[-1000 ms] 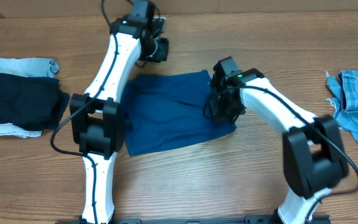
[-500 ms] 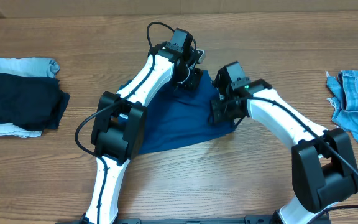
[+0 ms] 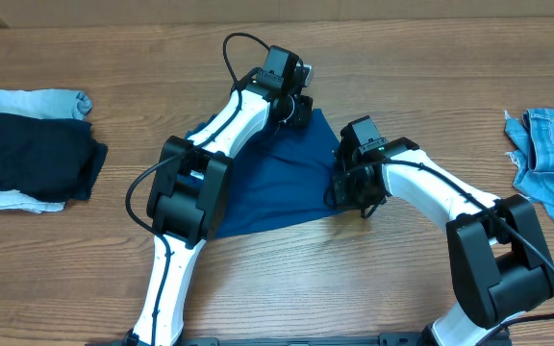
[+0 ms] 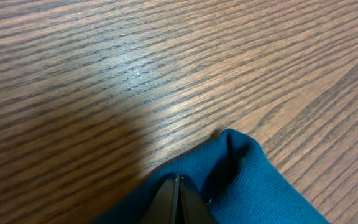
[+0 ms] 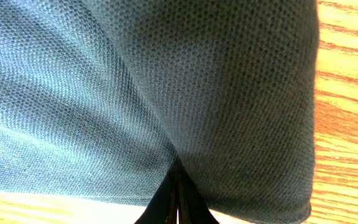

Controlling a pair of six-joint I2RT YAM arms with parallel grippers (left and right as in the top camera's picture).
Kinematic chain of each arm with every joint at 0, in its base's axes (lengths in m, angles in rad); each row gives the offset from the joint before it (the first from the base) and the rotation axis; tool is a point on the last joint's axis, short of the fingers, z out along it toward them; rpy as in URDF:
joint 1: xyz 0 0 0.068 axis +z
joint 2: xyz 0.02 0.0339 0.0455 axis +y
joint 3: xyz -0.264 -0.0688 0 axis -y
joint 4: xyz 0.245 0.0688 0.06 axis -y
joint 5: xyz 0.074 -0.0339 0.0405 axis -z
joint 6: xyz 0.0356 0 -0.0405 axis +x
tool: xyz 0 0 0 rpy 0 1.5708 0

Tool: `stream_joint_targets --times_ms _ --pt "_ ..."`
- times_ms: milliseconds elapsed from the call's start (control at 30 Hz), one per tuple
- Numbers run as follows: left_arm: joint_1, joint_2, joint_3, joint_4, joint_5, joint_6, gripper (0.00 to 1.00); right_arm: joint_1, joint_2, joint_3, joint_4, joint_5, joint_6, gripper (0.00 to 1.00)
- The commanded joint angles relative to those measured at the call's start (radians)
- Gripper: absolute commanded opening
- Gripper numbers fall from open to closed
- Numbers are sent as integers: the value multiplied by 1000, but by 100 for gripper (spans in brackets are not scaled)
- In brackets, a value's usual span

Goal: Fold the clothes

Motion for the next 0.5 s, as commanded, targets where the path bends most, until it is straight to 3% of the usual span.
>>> stream_joint_targets --times_ms 0,133,200,467 --pt "51 56 121 -129 -54 21 4 -4 2 -6 10 3 -17 4" --pt "72 56 426 -525 67 72 4 -4 2 -6 21 4 -24 4" --pt "40 56 492 -667 106 136 4 -4 2 -6 33 3 -23 4" --pt "-47 58 301 -614 95 182 4 -4 -42 68 43 -34 -35 4"
